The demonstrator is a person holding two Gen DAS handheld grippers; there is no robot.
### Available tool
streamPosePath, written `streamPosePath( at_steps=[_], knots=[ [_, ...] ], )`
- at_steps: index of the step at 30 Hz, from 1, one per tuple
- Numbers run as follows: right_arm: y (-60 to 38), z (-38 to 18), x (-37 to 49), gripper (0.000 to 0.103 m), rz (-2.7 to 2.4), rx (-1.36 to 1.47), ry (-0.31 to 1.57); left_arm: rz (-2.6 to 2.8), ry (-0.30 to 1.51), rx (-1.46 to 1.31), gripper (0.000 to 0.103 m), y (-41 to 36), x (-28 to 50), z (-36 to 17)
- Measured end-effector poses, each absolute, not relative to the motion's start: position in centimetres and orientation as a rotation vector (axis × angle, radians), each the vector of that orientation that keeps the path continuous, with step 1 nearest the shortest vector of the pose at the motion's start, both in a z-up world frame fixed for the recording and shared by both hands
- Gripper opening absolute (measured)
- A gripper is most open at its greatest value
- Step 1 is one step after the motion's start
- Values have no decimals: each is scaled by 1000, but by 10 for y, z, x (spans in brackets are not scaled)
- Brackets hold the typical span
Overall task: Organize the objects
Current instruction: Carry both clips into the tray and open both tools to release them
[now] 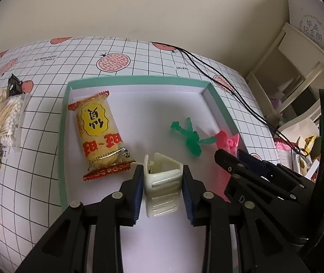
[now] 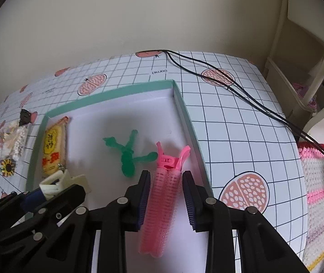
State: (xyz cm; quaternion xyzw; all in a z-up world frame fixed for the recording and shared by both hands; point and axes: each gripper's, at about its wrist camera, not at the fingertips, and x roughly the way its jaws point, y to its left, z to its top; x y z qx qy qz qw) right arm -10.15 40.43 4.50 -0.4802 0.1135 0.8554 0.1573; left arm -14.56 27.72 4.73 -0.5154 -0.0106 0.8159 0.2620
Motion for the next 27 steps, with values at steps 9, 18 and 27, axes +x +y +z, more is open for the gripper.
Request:
streamPosePath(
  at_steps=[9, 18, 27],
  knots=[
    [402, 63, -96, 36, 2489, -1313, 350, 2245, -28, -1355, 40, 264, -145, 66],
    [394, 72, -90, 36, 2511, -1291, 326, 2316, -69, -1335, 40, 235, -150, 78],
    [388, 69, -94, 48, 2515, -1286, 325, 2414, -113, -1352, 52, 205, -162, 77]
  ],
)
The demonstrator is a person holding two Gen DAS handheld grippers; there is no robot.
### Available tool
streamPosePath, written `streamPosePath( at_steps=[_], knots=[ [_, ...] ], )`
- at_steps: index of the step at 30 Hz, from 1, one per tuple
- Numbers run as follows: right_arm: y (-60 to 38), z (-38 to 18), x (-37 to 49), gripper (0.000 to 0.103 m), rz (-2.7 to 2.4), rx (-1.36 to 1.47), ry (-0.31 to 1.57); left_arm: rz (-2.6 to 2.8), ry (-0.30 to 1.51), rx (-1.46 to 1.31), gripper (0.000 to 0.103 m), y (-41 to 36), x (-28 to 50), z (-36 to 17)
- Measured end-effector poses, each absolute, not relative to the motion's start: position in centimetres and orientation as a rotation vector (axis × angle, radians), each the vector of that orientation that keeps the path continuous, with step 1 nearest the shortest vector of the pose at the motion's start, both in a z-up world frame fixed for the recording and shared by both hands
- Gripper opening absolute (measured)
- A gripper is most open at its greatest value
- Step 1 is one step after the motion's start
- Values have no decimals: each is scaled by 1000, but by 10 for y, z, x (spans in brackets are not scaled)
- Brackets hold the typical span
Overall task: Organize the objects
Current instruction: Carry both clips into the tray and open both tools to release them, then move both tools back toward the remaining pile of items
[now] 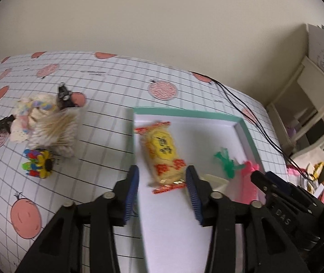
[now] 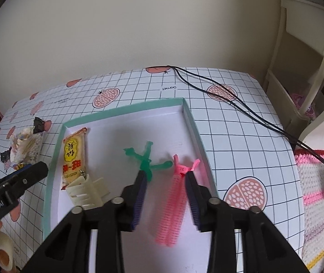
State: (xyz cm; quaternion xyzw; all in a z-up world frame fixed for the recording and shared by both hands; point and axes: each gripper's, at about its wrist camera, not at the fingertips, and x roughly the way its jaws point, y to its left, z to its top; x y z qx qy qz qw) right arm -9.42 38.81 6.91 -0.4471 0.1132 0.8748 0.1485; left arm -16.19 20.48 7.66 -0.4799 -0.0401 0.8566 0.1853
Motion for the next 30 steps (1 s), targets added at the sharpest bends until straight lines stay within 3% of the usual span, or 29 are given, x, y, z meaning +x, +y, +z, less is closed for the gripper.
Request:
streamPosePath(
  at_steps=[4, 12, 20, 23, 30],
  knots=[
    [385, 69, -95, 60, 2524, -1279, 344, 2464, -120, -1354, 57, 192, -167, 75],
    [378, 72, -95, 81, 2547, -1250, 344, 2540, -161, -1334, 91, 173, -171, 75],
    [377, 73, -97, 96, 2556, -1235, 345, 2572, -167, -1324, 103, 167, -174, 75],
    [377, 74, -97, 102, 2560, -1218, 345, 2578, -182, -1321, 103, 165, -174, 74],
    [376, 73, -98, 103, 2562, -1215, 338, 2588, -182, -1310, 103, 162, -174, 76]
  ],
)
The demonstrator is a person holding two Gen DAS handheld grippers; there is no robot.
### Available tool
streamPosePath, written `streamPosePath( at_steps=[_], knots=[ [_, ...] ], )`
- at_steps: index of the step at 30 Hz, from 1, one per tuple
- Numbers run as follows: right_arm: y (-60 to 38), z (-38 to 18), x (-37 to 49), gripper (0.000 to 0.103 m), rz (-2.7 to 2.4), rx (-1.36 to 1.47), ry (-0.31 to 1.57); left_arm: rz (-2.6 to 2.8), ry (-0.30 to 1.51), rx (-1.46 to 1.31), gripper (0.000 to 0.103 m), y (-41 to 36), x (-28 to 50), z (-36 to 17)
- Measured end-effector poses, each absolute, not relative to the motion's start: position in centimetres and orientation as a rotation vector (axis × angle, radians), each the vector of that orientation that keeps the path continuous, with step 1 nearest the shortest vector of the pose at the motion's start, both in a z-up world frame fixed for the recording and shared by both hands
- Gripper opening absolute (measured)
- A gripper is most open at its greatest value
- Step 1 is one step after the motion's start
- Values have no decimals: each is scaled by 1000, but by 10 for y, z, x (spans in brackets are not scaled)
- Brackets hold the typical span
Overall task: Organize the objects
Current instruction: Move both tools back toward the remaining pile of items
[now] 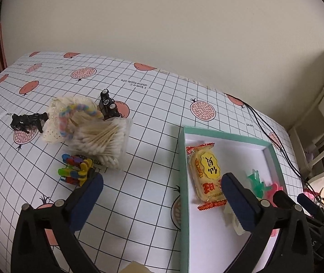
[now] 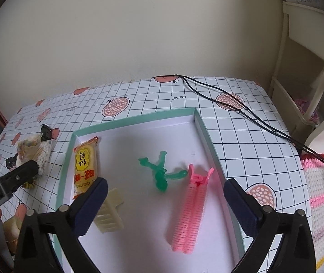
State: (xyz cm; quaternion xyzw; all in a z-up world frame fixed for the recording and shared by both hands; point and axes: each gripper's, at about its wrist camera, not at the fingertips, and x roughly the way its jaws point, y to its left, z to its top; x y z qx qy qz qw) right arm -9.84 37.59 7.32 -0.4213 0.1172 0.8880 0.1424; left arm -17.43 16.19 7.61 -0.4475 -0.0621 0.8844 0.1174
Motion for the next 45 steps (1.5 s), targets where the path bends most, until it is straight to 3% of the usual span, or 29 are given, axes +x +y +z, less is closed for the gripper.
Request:
streamPosePath(
  at_steps=[12, 15, 29, 42, 45],
  knots=[
    [362, 87, -104, 103, 2577, -1197, 370, 2627, -197, -1266, 103, 147, -176, 98],
    [348, 99, -108, 103, 2607, -1167, 305, 2616, -225, -1258, 103, 138, -178, 106],
    [268, 153, -134, 103, 2787, -1134, 310, 2635, -416, -1364, 103, 42, -204, 147],
    [186, 132, -185, 103, 2830, -1341, 299, 2701, -605, -1407, 103, -33, -226, 145],
    [180, 121, -195, 103, 2814, -1384, 320, 2723, -564, -1419, 103, -38, -234, 136]
  ],
)
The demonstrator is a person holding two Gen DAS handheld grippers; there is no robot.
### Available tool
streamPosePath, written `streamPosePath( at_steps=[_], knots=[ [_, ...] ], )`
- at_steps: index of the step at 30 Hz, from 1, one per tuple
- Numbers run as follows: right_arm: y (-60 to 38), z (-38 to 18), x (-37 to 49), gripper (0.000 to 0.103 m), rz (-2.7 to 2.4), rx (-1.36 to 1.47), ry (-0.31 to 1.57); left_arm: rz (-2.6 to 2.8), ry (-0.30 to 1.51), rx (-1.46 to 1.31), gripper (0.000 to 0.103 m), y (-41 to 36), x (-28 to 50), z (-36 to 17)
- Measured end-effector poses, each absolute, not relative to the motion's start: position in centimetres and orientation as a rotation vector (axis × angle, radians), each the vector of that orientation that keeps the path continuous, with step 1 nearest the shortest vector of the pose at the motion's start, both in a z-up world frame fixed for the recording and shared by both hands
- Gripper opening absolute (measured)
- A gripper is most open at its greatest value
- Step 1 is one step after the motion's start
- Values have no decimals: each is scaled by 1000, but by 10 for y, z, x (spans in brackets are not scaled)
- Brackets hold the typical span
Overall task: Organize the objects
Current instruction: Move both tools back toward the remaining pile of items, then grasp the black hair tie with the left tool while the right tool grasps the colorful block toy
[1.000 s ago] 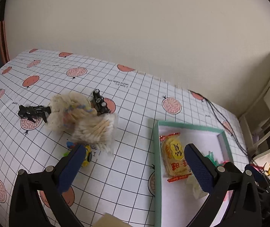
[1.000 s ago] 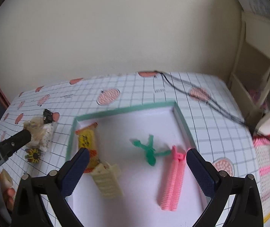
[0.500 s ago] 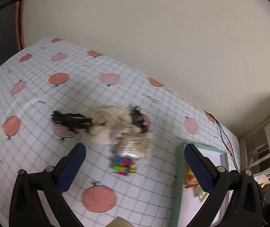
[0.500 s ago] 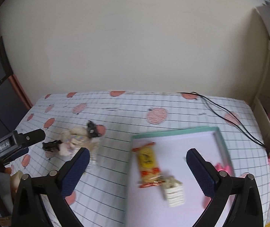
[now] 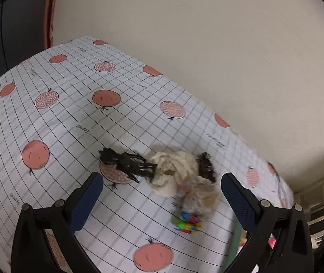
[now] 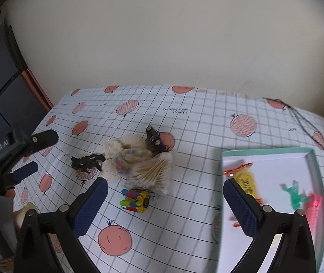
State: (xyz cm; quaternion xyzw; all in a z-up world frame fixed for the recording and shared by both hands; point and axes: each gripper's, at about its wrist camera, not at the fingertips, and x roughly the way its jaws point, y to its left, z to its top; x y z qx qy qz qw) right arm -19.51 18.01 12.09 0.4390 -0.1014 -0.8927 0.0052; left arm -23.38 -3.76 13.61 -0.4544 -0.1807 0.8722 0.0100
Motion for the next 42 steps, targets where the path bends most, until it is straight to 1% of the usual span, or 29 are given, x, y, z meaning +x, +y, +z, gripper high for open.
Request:
streamPosePath(
  at_steps=[2, 5, 9, 13, 14, 17, 18, 20, 26, 28, 31, 33, 35, 37, 38, 39, 40, 41, 42],
  knots=[
    [173, 109, -203, 102, -2776, 1418, -311, 2724, -533, -1443, 103, -41, -242, 126],
    [161, 94, -211, 101, -2729, 1460, -282, 2730, -547, -1461, 103, -51, -253, 114],
    [150, 74, -219, 98, -2672, 1513, -261, 2751, -477, -1489, 103, -62, -269, 94],
    [139, 58, -225, 97, -2622, 1548, -222, 2749, -416, -1567, 103, -71, -283, 75],
    [136, 53, -227, 96, -2612, 1556, -206, 2739, -426, -1585, 103, -73, -286, 70],
    [131, 43, -231, 92, -2580, 1579, -197, 2693, -551, -1615, 103, -82, -293, 58],
    [130, 42, -231, 92, -2575, 1582, -200, 2689, -609, -1628, 103, -85, -294, 54],
    [128, 39, -230, 92, -2567, 1580, -197, 2680, -657, -1641, 103, -87, -295, 49],
    [124, 31, -230, 87, -2546, 1588, -176, 2666, -722, -1667, 101, -83, -296, 34],
    [123, 28, -229, 85, -2538, 1593, -166, 2654, -739, -1680, 96, -81, -296, 30],
    [124, 24, -229, 81, -2530, 1605, -182, 2663, -785, -1687, 92, -77, -294, 28],
    [124, 23, -229, 77, -2524, 1608, -180, 2649, -844, -1677, 73, -77, -293, 27],
    [123, 21, -230, 73, -2526, 1614, -165, 2630, -863, -1676, 72, -73, -292, 26],
    [123, 21, -230, 69, -2520, 1614, -179, 2630, -877, -1660, 62, -68, -291, 25],
    [124, 21, -230, 65, -2519, 1609, -186, 2625, -883, -1660, 55, -66, -292, 24],
    [125, 22, -231, 59, -2520, 1607, -191, 2613, -889, -1668, 51, -64, -292, 22],
    [126, 23, -231, 56, -2521, 1607, -193, 2608, -897, -1666, 49, -64, -293, 21],
    [127, 23, -230, 53, -2523, 1608, -199, 2605, -912, -1659, 44, -64, -293, 19],
    [129, 23, -230, 53, -2520, 1615, -210, 2609, -914, -1662, 40, -64, -293, 19]
  ],
)
